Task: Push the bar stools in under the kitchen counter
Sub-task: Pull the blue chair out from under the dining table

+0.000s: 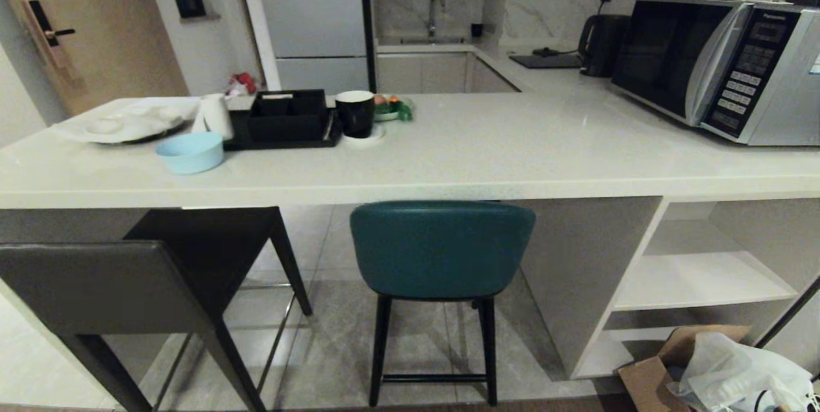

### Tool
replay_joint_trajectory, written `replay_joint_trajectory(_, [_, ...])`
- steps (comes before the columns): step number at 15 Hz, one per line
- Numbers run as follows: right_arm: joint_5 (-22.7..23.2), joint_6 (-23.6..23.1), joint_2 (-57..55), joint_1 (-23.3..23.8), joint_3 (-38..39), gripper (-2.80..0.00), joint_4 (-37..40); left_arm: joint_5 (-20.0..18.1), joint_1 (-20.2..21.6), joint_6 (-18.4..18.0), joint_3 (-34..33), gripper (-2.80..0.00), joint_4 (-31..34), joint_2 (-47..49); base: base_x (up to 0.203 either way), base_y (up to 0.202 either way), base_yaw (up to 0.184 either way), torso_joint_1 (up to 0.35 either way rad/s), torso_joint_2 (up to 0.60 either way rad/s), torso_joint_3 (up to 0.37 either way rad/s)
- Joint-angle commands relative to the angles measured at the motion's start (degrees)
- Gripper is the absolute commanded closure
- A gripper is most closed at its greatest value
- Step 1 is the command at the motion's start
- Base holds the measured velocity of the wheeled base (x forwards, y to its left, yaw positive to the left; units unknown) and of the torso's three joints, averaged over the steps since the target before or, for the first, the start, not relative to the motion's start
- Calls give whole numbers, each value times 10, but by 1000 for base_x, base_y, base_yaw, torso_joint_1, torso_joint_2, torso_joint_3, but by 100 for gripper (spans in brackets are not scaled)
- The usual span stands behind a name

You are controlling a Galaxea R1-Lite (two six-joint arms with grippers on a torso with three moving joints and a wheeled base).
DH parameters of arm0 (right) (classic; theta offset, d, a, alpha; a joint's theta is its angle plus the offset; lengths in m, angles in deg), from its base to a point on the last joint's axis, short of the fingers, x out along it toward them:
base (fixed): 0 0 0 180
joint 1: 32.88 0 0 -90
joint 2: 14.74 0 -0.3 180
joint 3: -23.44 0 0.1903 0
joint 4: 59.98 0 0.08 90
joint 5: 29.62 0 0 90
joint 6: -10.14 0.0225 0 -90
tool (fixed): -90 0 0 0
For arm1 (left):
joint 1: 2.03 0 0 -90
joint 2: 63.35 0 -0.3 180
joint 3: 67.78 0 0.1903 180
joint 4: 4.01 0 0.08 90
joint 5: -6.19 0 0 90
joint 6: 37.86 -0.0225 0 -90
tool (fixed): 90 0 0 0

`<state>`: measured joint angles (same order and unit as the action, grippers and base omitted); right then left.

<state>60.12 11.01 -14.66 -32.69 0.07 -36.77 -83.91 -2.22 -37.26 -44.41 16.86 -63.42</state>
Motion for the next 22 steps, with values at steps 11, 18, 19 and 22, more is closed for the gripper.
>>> replay_joint_trajectory(11, [0, 0, -1, 0, 0, 0, 0, 0, 0, 1, -11, 0, 0, 1, 0, -80, 1, 1, 2, 1])
replay_joint_trajectory(18, [0, 0, 0, 0, 0, 0, -1, 0, 0, 0, -11, 0, 0, 1, 0, 0, 0, 0, 0, 0])
replay_joint_trajectory(19, [0, 1, 0, 0, 0, 0, -1, 0, 1, 0, -11, 0, 0, 1, 0, 0, 0, 0, 0, 0])
replay_joint_trajectory(22, [0, 0, 0, 0, 0, 0, -1, 0, 1, 0, -11, 0, 0, 1, 0, 0, 0, 0, 0, 0])
